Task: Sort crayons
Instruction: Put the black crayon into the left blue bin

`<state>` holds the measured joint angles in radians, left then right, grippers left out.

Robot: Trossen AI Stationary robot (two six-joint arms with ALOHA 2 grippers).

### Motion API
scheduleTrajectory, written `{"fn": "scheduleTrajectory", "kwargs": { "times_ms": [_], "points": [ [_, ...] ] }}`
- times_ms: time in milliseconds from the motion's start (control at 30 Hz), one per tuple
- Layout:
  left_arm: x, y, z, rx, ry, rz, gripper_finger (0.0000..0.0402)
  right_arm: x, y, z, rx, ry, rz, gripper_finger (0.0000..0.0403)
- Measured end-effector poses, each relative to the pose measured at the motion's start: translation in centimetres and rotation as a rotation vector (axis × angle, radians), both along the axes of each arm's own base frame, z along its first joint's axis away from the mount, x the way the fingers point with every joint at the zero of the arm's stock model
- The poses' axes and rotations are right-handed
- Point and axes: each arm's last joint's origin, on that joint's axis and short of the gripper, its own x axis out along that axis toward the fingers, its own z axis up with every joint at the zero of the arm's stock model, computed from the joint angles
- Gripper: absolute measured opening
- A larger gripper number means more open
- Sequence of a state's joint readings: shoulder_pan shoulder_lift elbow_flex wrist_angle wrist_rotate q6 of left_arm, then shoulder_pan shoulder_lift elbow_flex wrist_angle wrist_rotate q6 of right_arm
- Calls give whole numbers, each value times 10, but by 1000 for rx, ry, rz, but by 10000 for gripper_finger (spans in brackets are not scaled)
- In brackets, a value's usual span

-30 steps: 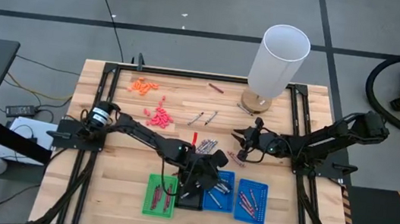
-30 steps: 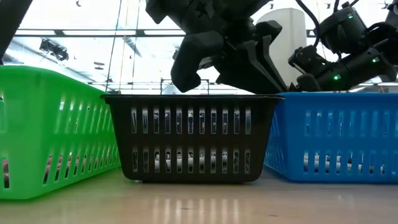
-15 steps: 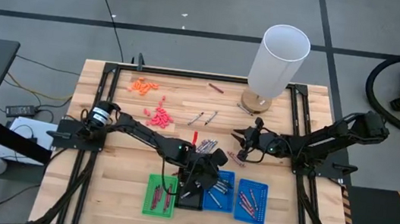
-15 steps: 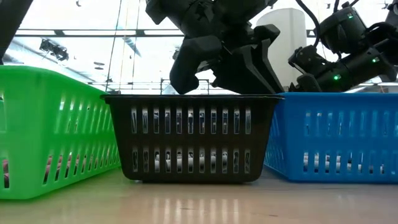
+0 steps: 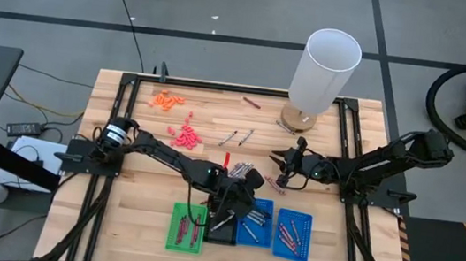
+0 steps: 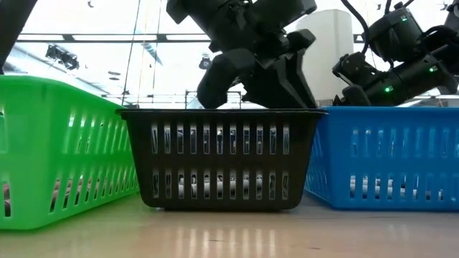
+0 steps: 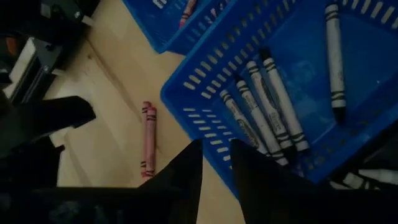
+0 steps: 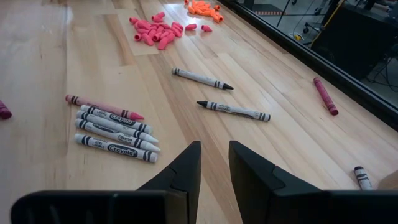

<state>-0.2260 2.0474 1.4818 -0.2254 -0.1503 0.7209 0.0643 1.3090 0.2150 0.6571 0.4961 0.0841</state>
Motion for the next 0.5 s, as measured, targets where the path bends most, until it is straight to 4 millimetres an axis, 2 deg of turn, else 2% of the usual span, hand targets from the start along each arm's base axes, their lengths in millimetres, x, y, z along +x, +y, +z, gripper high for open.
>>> {"fn": "scheduleTrajectory", "kwargs": {
  "times_ms": [200,500],
  "points": [
    [-4,11,12,27,0,76,94,0,0,0,3,-2,8,91],
    [-10,46,3,-21,127,277,94,0,1,0,8,-1,19,91]
  ]
}}
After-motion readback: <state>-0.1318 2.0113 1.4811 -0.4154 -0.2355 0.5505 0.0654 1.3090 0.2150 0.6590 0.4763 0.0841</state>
